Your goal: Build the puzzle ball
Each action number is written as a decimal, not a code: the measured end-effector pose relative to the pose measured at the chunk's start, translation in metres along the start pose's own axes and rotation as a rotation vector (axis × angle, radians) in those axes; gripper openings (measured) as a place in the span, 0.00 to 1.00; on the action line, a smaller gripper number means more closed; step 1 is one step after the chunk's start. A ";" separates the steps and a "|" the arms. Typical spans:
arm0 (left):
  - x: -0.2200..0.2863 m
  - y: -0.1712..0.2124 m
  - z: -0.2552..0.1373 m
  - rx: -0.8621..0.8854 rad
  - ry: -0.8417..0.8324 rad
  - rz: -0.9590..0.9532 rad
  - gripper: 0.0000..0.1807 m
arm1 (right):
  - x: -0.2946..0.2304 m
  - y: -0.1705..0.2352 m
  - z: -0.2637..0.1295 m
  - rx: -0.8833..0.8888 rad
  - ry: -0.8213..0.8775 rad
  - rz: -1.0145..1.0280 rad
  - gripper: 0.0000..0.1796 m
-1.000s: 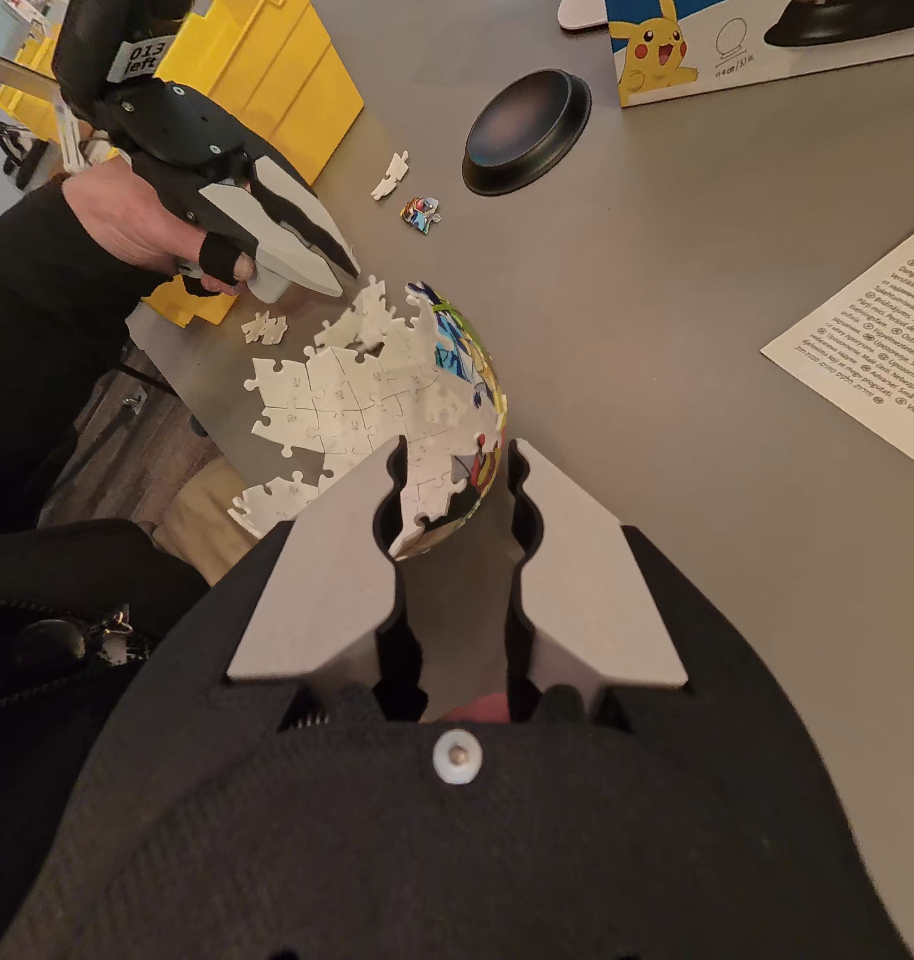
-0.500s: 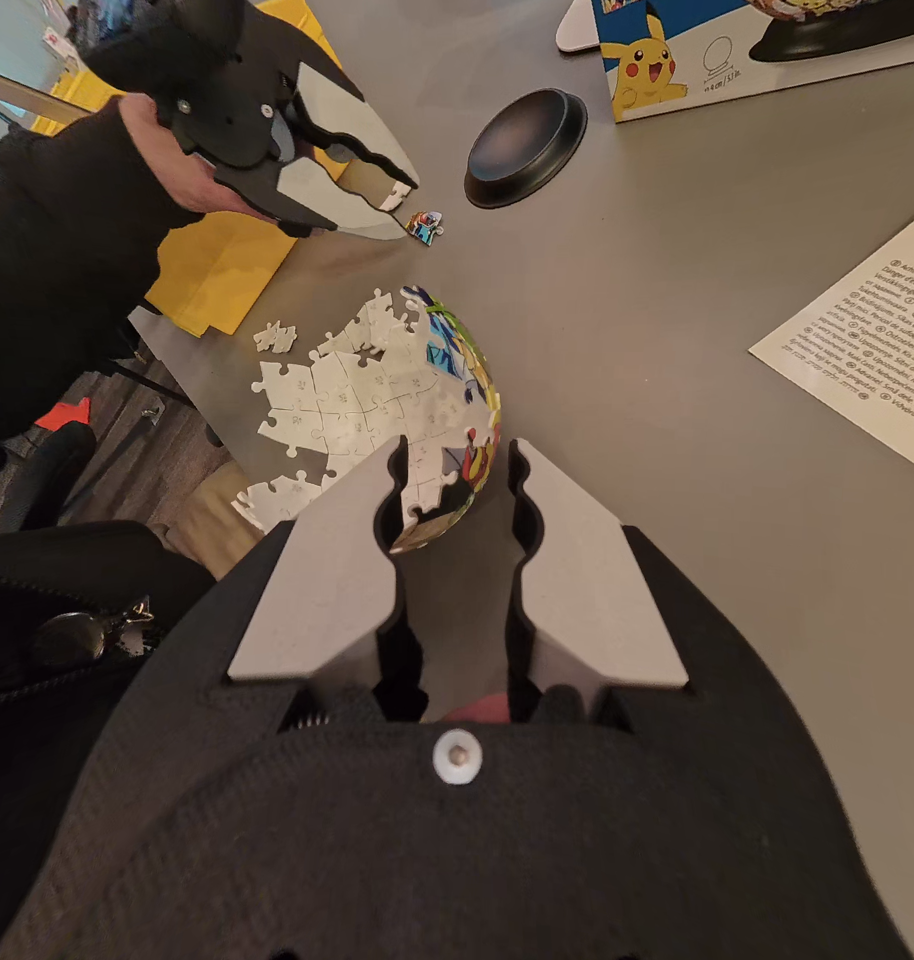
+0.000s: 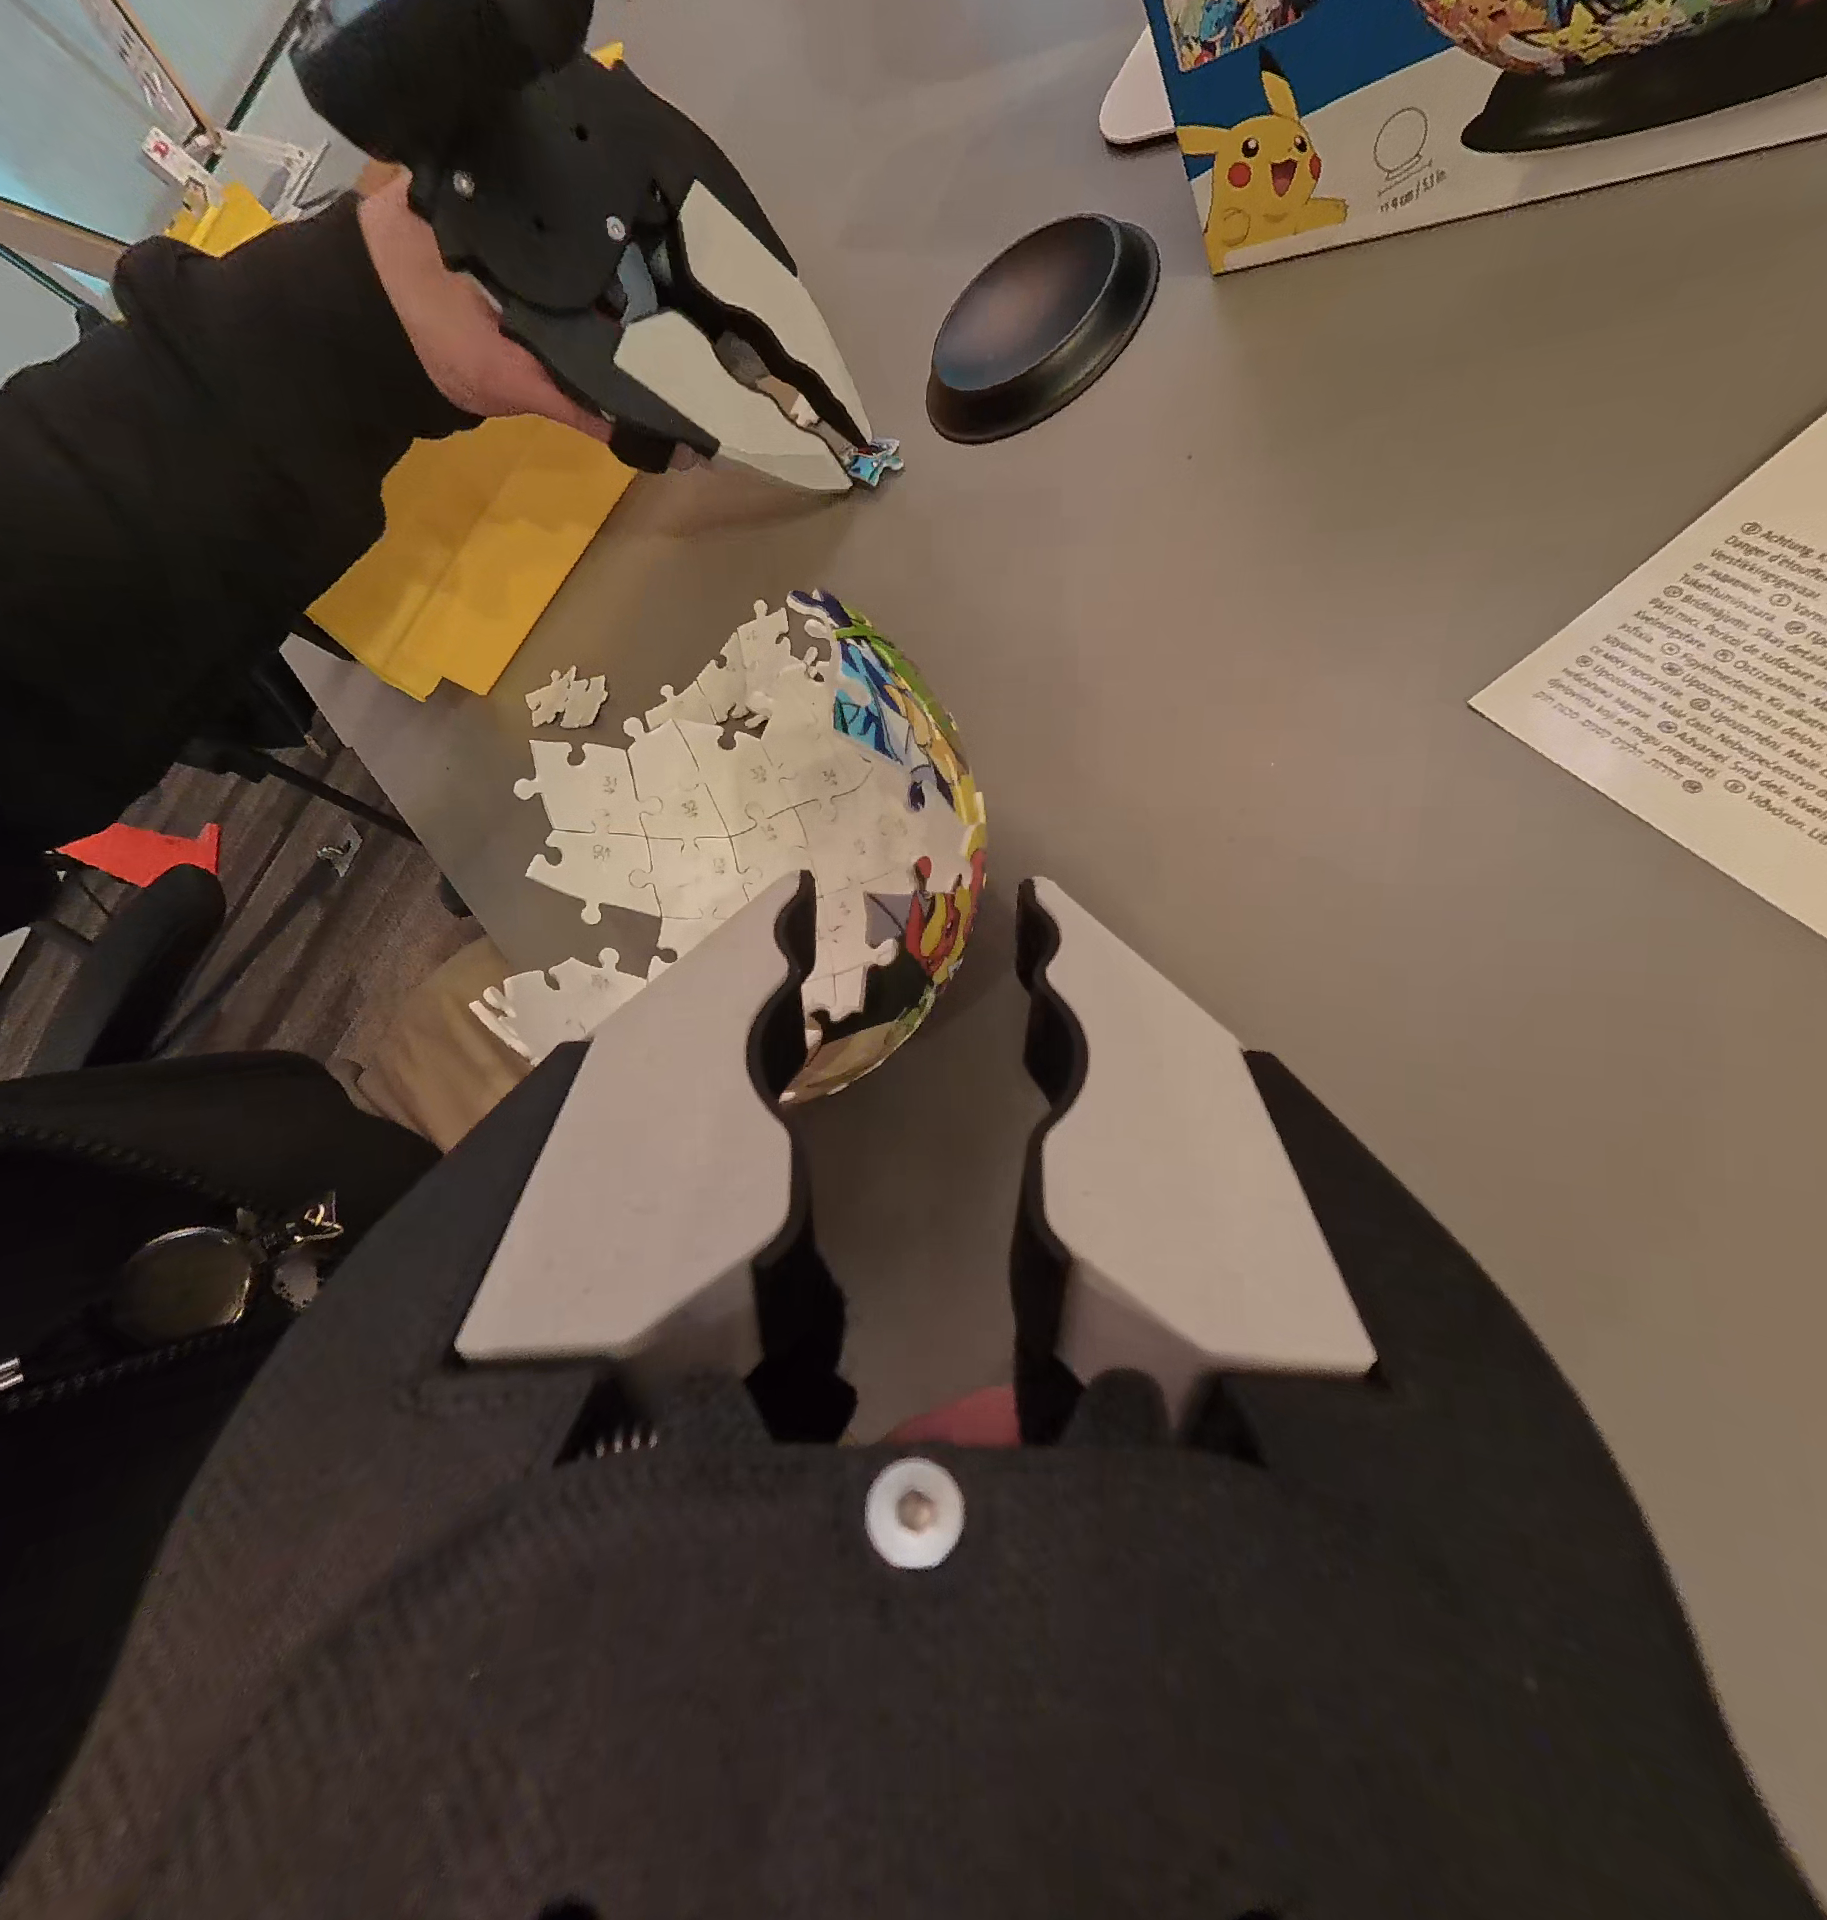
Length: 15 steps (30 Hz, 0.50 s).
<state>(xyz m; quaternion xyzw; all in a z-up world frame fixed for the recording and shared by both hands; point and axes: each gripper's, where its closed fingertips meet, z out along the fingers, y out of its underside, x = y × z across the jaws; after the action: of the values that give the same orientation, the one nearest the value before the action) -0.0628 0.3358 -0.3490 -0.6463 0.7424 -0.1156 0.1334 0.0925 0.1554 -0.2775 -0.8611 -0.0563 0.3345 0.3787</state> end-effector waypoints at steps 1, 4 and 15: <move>0.000 -0.001 -0.001 0.025 0.036 -0.055 0.07 | 0.000 0.000 0.000 0.001 -0.001 0.001 0.21; 0.002 -0.007 -0.010 0.116 0.165 -0.217 0.07 | 0.001 0.000 0.000 0.002 -0.002 0.003 0.21; 0.030 -0.105 -0.140 0.933 0.777 -0.449 0.07 | -0.010 -0.058 -0.025 0.159 0.053 -0.184 0.20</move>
<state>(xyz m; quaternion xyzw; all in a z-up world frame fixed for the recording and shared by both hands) -0.0176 0.2917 -0.1827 -0.5709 0.4553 -0.6766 0.0945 0.1097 0.1778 -0.2200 -0.8281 -0.0982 0.2789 0.4762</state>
